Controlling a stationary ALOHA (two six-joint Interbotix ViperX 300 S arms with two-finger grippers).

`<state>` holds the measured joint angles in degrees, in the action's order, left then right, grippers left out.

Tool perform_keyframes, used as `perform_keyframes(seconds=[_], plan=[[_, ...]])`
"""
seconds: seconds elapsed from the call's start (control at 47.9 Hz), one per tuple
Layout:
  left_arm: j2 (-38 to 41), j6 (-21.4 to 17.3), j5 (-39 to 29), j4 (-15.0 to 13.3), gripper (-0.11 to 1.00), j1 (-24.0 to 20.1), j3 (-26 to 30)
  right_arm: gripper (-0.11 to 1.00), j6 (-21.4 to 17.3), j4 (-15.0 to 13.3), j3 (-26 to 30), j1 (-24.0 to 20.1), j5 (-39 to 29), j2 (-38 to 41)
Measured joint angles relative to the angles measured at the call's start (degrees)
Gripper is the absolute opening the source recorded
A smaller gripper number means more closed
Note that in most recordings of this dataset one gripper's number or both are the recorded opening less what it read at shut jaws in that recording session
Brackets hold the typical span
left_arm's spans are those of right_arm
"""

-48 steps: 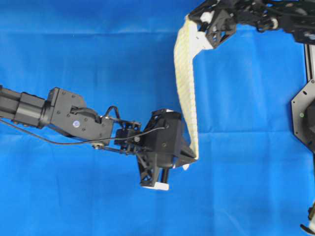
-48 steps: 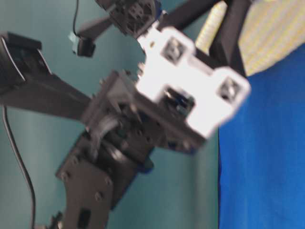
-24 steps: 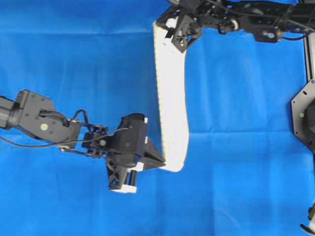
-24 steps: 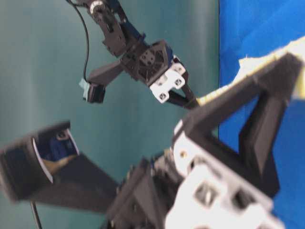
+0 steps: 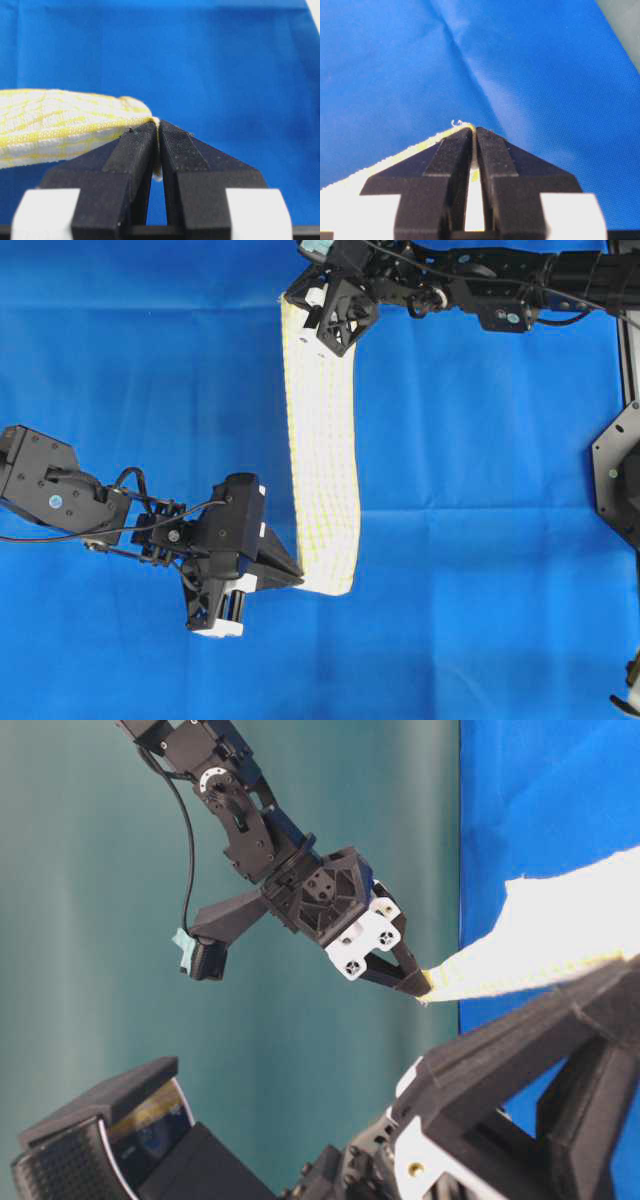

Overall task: Fold the yellow towel.
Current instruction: 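Lay the strip down vertically and release both grippers, then move both grippers to the top corners of the vertical strip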

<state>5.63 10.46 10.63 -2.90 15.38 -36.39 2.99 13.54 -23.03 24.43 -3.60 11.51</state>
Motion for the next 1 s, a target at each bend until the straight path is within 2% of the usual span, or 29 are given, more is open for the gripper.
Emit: perform_keyframes(seconds=[0.251, 0.292, 0.334, 0.397, 0.48, 0.543, 0.585, 0.626, 0.793, 1.002], plan=[[0.00, 0.00, -1.14, 0.00, 0.03, -0.26, 0.00, 0.04, 0.00, 0.00, 0.00, -0.26, 0.00, 0.00], [0.00, 0.09, -1.58, 0.00, 0.06, -0.35, 0.09, 0.05, 0.00, 0.00, 0.00, -0.35, 0.00, 0.00], [0.00, 0.09, -1.76, 0.00, 0.14, -0.44, 0.00, 0.07, 0.00, 0.00, 0.00, -0.35, 0.09, 0.09], [0.00, 0.09, -2.11, 0.00, 0.31, -0.53, 0.00, 0.20, 0.09, 0.00, 0.00, -0.53, 0.00, 0.00], [0.00, 0.00, -2.81, 0.00, 0.57, -0.62, 0.00, 0.46, 0.09, 0.00, 0.00, -0.88, 0.18, 0.00], [-0.09, -0.09, -3.96, 0.00, 0.66, -0.62, 0.00, 0.64, 0.09, 0.00, 0.00, -1.23, 0.18, 0.00], [-0.44, -0.09, -5.19, 0.00, 0.64, -0.70, 0.00, 0.74, 0.09, 0.00, 0.00, -1.41, 0.18, 0.00], [-1.14, -0.18, -6.59, 0.00, 0.60, -0.70, 0.00, 0.78, 0.09, 0.00, 0.00, -1.58, 0.26, 0.00], [-5.54, -0.09, -12.92, 0.00, 0.46, -2.20, -0.18, 0.71, 0.09, 0.00, -0.97, -1.58, 0.26, -1.58], [-11.60, -0.53, -16.17, 0.00, 0.46, -4.92, -2.99, 0.71, 0.00, 0.00, -5.89, -1.58, 0.53, -8.96]])
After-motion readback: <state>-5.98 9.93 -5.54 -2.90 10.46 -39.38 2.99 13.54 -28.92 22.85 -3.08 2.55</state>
